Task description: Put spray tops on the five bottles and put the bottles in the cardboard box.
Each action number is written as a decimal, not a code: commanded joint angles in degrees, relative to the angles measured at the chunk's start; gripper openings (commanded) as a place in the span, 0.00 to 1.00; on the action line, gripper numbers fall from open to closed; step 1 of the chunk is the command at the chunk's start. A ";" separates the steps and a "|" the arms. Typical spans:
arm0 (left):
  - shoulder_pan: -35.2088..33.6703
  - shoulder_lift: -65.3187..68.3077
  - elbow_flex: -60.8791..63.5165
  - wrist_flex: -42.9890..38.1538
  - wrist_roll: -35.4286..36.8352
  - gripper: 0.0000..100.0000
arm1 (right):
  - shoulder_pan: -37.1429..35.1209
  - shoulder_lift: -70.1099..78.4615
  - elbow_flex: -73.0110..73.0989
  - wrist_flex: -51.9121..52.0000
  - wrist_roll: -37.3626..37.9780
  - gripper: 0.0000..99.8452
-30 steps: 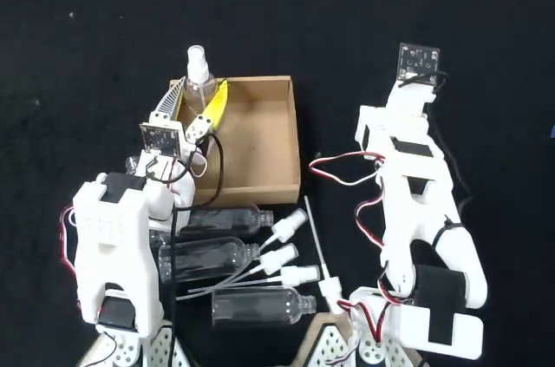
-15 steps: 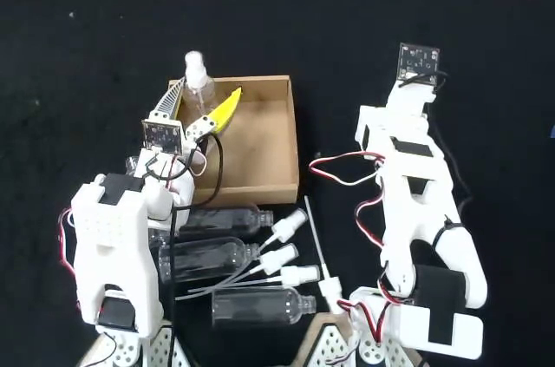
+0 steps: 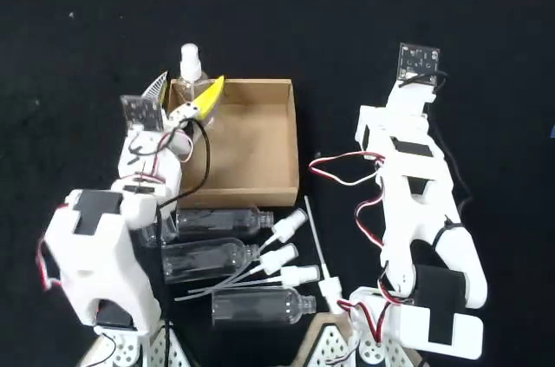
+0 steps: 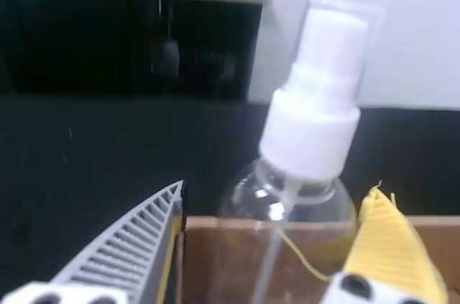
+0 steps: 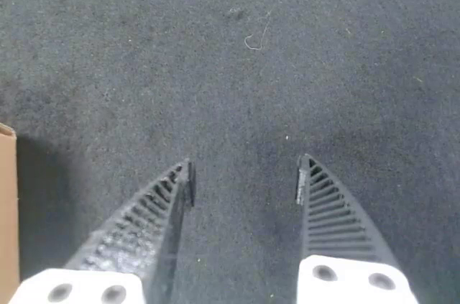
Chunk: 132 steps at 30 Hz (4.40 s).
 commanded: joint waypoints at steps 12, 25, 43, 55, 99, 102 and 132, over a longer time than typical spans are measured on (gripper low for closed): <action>1.63 -15.30 -0.04 18.81 1.05 0.35 | -0.79 -0.04 -0.31 -1.41 0.00 0.21; 1.54 -31.47 1.27 40.88 1.05 0.35 | -0.79 -0.04 -0.31 -1.41 0.00 0.21; -4.53 -56.35 -2.42 89.67 1.05 0.35 | -0.97 0.04 -0.22 -1.41 0.00 0.21; -14.90 -64.35 -6.64 109.89 -7.65 0.35 | -0.97 0.04 -0.13 -1.41 0.00 0.21; -25.10 -39.91 -10.68 117.10 -0.53 0.35 | -1.14 0.04 0.48 -1.41 0.00 0.21; -24.92 -39.91 -10.33 117.19 -0.53 0.35 | -1.14 0.04 0.48 -1.41 0.00 0.21; -20.09 -39.82 -20.79 136.00 17.93 0.35 | -1.14 0.04 0.48 -1.41 0.00 0.21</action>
